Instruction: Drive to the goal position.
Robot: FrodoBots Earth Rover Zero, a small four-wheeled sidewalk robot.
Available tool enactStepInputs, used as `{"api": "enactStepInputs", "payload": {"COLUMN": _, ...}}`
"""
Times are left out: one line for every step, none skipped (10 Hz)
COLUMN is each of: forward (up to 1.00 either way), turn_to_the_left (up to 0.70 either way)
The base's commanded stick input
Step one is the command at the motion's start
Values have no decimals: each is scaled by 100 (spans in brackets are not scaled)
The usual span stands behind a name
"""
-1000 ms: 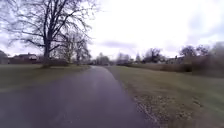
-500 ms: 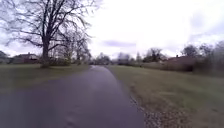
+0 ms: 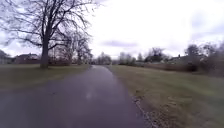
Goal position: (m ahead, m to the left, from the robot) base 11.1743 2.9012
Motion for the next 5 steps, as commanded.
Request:
{"api": "enactStepInputs", "payload": {"forward": 100, "turn_to_the_left": 0}}
{"api": "enactStepInputs", "payload": {"forward": 100, "turn_to_the_left": 0}}
{"api": "enactStepInputs", "payload": {"forward": 100, "turn_to_the_left": 0}}
{"api": "enactStepInputs", "payload": {"forward": 100, "turn_to_the_left": 0}}
{"api": "enactStepInputs", "payload": {"forward": 100, "turn_to_the_left": 0}}
